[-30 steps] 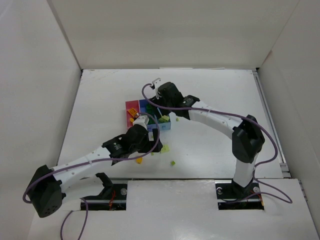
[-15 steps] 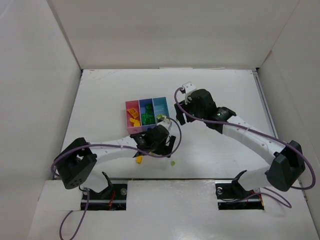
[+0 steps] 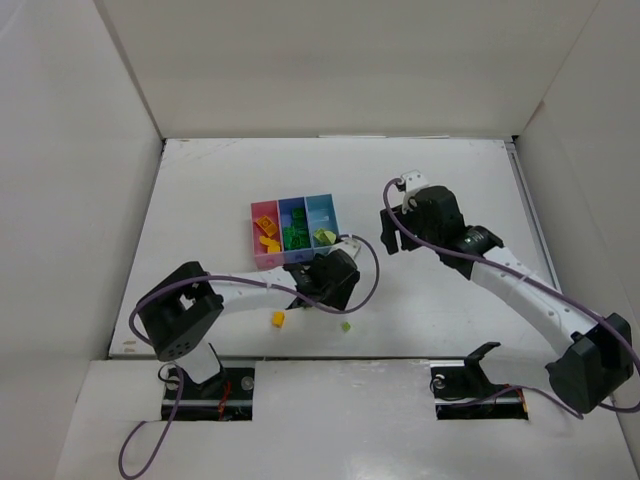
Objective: Sort the legos into containers by color
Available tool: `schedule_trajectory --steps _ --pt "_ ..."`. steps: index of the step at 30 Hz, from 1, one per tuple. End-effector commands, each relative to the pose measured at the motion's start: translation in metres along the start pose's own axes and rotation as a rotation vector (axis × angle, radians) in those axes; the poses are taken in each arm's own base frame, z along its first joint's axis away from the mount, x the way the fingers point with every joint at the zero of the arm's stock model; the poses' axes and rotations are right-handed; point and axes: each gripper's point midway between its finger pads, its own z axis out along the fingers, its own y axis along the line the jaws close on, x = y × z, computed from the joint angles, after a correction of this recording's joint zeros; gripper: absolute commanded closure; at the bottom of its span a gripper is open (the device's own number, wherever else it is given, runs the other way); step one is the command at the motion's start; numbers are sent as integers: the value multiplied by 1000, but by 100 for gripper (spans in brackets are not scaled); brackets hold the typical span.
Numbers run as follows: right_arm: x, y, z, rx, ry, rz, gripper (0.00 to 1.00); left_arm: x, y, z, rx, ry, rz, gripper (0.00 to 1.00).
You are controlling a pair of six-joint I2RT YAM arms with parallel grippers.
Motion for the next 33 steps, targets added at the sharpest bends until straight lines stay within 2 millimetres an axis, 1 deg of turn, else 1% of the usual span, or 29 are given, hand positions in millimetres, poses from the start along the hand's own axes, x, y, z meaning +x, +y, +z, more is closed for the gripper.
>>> schedule_trajectory --steps 1,2,3,4,5,7,8,10,11,12,13,14,16,17,19,20,22,23,24,25,26,27,29,30,31,32,33 --pt "-2 -1 -5 -19 -17 26 22 -12 -4 0 -17 -21 34 43" --pt "3 1 -4 -27 -6 26 22 -10 -3 0 -21 -12 37 47" --pt "3 1 -4 -27 -6 26 22 -10 -3 0 -21 -12 28 52" --pt "6 0 -5 -27 -4 26 22 -8 -2 0 -25 -4 31 52" --pt "6 1 -5 -27 -4 35 22 -2 -5 0 -14 9 41 52" --pt "4 1 -7 -28 -13 35 22 3 -6 -2 -4 24 32 52" --pt "8 0 -6 -27 -2 35 22 7 -4 -2 -8 32 26 50" --pt "6 -3 -8 -20 -12 40 22 8 -5 -4 2 37 26 47" --pt "6 -3 -8 -20 -12 40 22 12 -5 -4 8 49 28 42" --pt "6 -3 -11 -20 -12 40 22 13 -7 -4 19 55 28 39" --pt "11 -3 -10 -19 -3 40 22 16 -6 -5 13 65 20 37" --pt "11 -3 -10 -19 -3 40 22 20 -7 -7 17 68 28 34" --pt "11 -3 -10 -19 -3 40 22 21 -9 -7 27 73 28 33" --pt "15 -4 -9 -18 6 40 22 23 -7 -8 27 73 28 33" --pt "15 -4 -9 -18 6 40 22 23 -7 -8 27 73 39 36" --pt "15 -4 -9 -18 6 40 22 23 -7 -8 27 73 39 41" --pt "15 -3 -9 -18 6 49 22 23 -7 -8 27 73 39 47" --pt "19 -6 -7 -5 14 49 22 23 -7 -8 27 73 39 51" --pt "17 -6 -10 -6 5 49 22 24 -10 -9 32 74 37 59" --pt "17 -6 -10 -6 5 49 22 26 -9 -10 27 83 40 63" --pt "16 -7 -10 3 4 49 22 26 -9 -10 27 83 40 64" --pt "16 -10 -12 10 3 54 22 31 -8 -9 32 95 42 65" --pt "16 -10 -12 11 3 64 22 32 -5 -9 15 97 35 69" --pt "14 -10 -15 9 -8 64 22 30 -2 -9 -7 86 24 71" --pt "18 -10 -14 10 1 64 22 22 -3 -12 -6 63 19 71" --pt "18 -10 -14 10 1 64 22 10 -6 -15 -6 30 -9 71" --pt "18 -10 -14 10 1 64 22 0 -4 -16 -32 -1 -13 72"
